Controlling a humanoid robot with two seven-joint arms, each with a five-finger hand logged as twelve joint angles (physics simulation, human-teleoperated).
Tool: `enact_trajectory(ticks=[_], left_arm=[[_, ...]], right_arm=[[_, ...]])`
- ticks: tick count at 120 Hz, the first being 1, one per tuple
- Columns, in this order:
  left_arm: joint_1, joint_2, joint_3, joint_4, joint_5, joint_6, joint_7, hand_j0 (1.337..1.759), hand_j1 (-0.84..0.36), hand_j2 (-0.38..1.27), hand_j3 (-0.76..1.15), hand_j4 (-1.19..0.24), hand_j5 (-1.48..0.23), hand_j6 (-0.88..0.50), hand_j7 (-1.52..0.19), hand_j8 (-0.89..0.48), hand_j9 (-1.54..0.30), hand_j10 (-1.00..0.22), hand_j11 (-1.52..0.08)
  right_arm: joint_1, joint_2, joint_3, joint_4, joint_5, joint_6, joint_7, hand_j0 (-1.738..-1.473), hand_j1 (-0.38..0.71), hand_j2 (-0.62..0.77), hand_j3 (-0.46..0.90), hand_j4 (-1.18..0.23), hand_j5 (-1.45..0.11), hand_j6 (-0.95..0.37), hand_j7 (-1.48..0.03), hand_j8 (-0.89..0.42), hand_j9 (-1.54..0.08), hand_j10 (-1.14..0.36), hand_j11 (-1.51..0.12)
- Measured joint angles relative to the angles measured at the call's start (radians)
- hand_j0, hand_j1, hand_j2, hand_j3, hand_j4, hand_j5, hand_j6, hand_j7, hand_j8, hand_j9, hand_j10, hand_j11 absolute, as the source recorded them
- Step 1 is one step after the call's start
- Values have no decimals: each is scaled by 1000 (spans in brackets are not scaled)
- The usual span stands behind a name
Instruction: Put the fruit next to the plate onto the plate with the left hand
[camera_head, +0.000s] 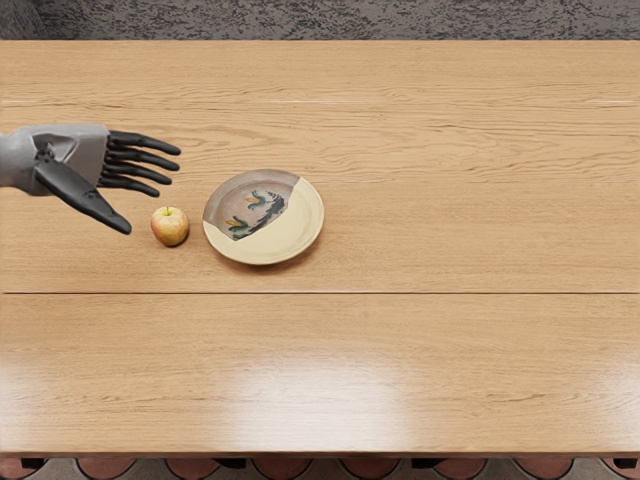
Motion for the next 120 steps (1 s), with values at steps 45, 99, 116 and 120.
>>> enact_trajectory(ticks=[45,99,116,120], left_arm=[[-21,179,60,-181,45,179,131,1658,57,50,0,-246,-318,-247,-318,-247,-318,-246,-318],[-714,-203,835,-270,15,1022,249,1658,57,50,0,-247,-319,-247,-318,-247,-318,-247,-318],[-808,-367,1112,-279,-159,1170,254,1658,56,50,0,-246,-318,-247,-318,-247,-318,-246,-318],[-809,-368,1145,-286,-186,1184,254,1658,56,50,0,-246,-318,-247,-318,-247,-318,-246,-318]], right_arm=[[3,0,1,0,0,0,0,-1658,-303,-8,0,-38,-50,-38,-50,-38,-50,-38,-50],[20,0,1,0,0,0,0,-1658,-303,-8,0,-38,-50,-38,-50,-38,-50,-38,-50],[20,0,1,-1,0,0,0,-1658,-303,-8,0,-38,-50,-38,-50,-38,-50,-38,-50],[20,0,1,-1,0,0,0,-1658,-303,-8,0,-38,-50,-38,-50,-38,-50,-38,-50]])
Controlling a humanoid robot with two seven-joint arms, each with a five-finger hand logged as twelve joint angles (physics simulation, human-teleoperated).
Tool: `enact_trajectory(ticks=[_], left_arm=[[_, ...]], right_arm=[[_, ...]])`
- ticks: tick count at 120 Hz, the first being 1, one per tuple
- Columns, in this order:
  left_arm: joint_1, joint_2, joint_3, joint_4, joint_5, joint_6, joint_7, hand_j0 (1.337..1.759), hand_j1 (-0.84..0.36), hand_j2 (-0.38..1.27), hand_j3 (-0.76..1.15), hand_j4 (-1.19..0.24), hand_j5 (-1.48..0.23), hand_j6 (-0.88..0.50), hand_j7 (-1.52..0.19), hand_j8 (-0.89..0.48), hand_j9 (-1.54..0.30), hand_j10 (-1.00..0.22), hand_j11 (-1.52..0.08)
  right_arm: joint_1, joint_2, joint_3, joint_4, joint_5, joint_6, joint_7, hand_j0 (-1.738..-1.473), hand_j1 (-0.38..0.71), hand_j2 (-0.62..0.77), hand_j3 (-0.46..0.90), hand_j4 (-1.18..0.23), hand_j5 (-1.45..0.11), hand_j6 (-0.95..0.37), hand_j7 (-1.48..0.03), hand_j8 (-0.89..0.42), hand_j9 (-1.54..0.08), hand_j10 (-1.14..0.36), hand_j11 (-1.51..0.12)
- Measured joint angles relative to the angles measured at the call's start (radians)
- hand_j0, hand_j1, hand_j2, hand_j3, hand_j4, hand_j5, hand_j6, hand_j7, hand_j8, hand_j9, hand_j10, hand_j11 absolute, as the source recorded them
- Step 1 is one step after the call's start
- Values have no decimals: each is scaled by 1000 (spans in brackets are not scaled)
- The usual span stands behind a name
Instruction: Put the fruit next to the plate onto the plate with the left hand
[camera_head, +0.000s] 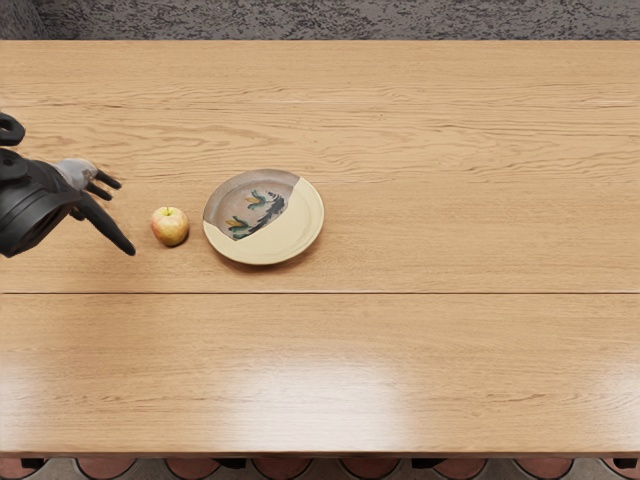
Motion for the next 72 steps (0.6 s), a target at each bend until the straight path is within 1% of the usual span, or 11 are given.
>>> enact_trajectory(ticks=[8,16,30,42,55,68,72], left_arm=[[-4,-2,41,-11,-42,18,1,1658,56,50,0,-246,-318,-246,-318,-246,-318,-246,-318],[-24,-12,63,-18,-71,28,1,1658,56,50,0,-246,-318,-246,-318,-246,-318,-246,-318],[-102,-121,100,-19,-141,35,2,1658,56,50,0,-245,-318,-246,-318,-246,-318,-246,-318],[-109,-146,118,-14,-185,37,2,1658,56,50,0,-245,-318,-246,-318,-246,-318,-245,-318],[-122,-236,139,17,-227,38,3,1658,56,50,0,-245,-318,-246,-318,-246,-318,-245,-318],[-125,-267,152,58,-253,38,15,1658,56,50,0,-245,-318,-246,-318,-246,-318,-245,-318],[-125,-298,160,73,-258,38,20,1658,56,50,0,-245,-318,-246,-318,-246,-318,-245,-318]], right_arm=[[0,0,0,0,0,0,0,-1658,-303,-8,0,-38,-50,-38,-50,-38,-50,-38,-50],[1,0,0,0,0,0,0,-1658,-303,-8,0,-38,-50,-38,-50,-38,-50,-38,-50],[2,0,0,0,0,0,0,-1658,-303,-8,0,-38,-50,-38,-50,-38,-50,-38,-50],[3,0,0,0,0,0,0,-1658,-303,-8,0,-38,-50,-38,-50,-38,-50,-38,-50],[3,0,0,0,0,0,0,-1658,-303,-8,0,-38,-50,-38,-50,-38,-50,-38,-50],[3,0,0,0,0,0,0,-1658,-303,-8,0,-38,-50,-38,-50,-38,-50,-38,-50],[3,0,0,0,0,0,0,-1658,-303,-8,0,-38,-50,-38,-50,-38,-50,-38,-50]])
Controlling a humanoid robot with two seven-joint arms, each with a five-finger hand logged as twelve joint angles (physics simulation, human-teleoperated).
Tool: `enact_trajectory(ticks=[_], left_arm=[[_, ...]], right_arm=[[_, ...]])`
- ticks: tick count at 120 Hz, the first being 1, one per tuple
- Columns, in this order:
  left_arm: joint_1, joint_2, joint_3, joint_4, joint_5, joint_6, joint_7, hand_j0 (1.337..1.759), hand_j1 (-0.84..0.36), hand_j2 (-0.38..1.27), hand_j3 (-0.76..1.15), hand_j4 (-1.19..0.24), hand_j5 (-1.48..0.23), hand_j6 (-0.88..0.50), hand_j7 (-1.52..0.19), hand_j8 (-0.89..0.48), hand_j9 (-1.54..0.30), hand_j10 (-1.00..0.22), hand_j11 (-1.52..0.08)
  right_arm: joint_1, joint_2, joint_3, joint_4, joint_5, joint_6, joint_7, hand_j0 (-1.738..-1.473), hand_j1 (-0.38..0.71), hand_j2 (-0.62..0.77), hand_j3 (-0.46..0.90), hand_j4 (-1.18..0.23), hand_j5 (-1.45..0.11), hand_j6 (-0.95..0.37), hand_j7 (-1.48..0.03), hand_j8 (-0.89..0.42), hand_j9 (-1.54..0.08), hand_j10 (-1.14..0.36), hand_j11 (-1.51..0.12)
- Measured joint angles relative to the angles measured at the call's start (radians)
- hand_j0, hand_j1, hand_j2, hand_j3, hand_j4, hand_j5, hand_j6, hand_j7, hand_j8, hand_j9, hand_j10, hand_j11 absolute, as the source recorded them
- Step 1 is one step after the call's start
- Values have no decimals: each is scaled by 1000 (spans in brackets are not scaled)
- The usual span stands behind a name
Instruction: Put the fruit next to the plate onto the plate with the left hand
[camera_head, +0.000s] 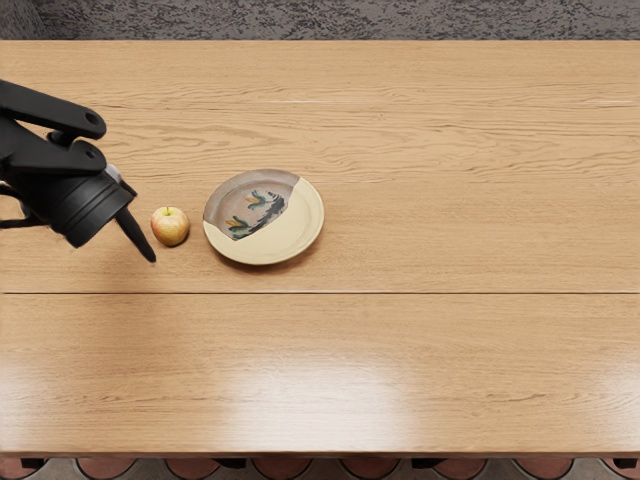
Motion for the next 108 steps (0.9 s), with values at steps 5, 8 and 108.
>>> enact_trajectory(ticks=[5,8,108], left_arm=[[0,-43,17,22,-9,0,6,1658,56,50,0,-245,-318,-246,-318,-246,-318,-245,-318],[-3,-54,28,34,-14,0,9,1658,56,50,0,-245,-318,-246,-318,-246,-318,-245,-318],[60,-279,130,267,-72,0,26,1658,56,50,0,-246,-318,-246,-318,-246,-318,-245,-318]], right_arm=[[0,0,0,0,0,0,0,-1658,-303,-8,0,-38,-50,-38,-50,-38,-50,-38,-50],[0,0,0,0,0,0,0,-1658,-303,-8,0,-38,-50,-38,-50,-38,-50,-38,-50],[0,0,0,0,0,0,1,-1658,-303,-8,0,-38,-50,-38,-50,-38,-50,-38,-50]])
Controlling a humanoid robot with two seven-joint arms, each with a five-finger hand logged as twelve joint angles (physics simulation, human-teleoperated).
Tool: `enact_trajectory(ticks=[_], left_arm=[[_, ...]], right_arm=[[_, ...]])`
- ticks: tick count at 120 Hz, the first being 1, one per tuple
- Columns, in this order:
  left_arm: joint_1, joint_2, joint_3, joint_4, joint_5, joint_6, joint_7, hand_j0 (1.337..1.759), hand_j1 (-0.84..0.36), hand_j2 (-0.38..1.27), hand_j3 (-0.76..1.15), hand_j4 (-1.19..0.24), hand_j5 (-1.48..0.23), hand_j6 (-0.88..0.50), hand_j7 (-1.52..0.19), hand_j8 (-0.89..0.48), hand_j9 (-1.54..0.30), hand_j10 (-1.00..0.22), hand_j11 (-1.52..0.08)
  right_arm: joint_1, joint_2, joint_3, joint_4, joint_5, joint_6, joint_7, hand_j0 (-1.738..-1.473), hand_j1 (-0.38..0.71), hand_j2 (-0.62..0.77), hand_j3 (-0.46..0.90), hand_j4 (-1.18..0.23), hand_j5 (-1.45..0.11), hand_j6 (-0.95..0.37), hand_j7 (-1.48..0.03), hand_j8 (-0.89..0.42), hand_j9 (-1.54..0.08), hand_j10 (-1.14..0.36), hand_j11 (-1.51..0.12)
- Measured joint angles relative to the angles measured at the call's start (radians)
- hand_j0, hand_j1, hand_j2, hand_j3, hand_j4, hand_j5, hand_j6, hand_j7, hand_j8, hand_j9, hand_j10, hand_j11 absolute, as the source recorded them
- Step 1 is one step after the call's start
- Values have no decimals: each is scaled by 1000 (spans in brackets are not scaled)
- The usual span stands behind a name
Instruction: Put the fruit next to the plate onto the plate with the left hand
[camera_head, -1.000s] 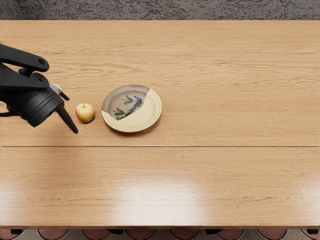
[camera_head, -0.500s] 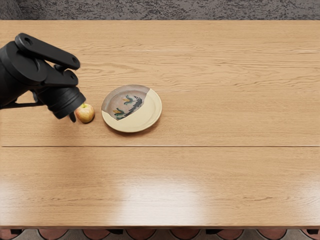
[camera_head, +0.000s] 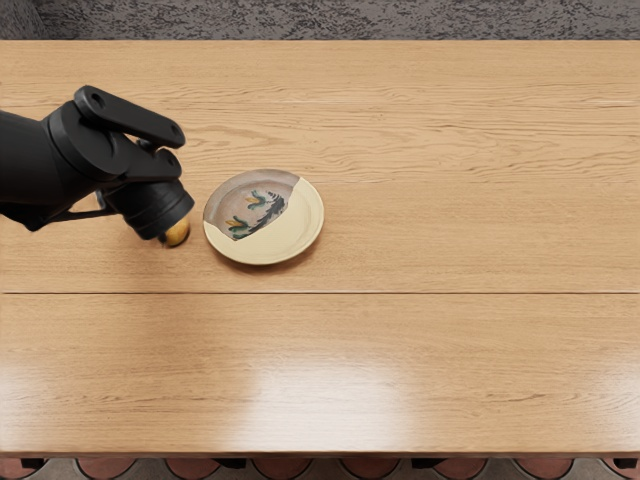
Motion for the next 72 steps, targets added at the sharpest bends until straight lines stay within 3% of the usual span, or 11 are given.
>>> enact_trajectory(ticks=[72], left_arm=[[121,-43,-57,183,1,-20,8,1658,31,54,0,-267,-346,-267,-346,-267,-345,-267,-345]], right_arm=[[0,0,-1,0,0,0,0,-1658,-303,-8,0,-38,-50,-38,-50,-38,-50,-38,-50]])
